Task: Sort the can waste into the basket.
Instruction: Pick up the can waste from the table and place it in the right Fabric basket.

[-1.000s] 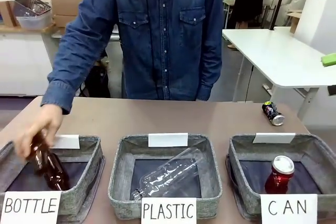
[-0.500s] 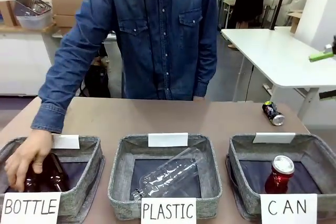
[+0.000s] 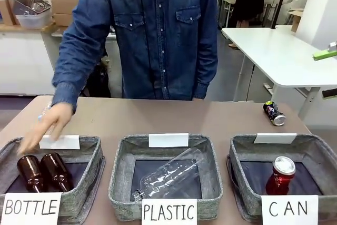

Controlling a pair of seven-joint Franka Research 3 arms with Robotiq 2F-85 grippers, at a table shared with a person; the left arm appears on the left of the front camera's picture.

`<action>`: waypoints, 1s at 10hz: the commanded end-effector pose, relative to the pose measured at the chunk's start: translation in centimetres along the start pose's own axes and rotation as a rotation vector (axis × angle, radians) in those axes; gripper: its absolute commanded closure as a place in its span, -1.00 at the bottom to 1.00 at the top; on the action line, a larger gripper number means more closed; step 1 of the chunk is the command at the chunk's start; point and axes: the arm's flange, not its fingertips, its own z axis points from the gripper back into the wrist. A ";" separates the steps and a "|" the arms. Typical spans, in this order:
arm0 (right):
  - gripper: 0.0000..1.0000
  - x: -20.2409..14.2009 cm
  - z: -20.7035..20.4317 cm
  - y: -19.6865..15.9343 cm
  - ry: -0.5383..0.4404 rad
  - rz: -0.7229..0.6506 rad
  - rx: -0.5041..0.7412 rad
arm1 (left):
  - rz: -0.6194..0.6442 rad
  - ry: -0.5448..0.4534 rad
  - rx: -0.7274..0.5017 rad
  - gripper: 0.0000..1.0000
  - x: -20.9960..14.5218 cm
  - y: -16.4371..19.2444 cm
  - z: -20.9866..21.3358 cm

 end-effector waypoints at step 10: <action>-1.00 0.1 0.1 -0.2 0.004 0.020 0.012 | 0.079 0.477 -0.095 -1.00 4.1 10.6 -19.5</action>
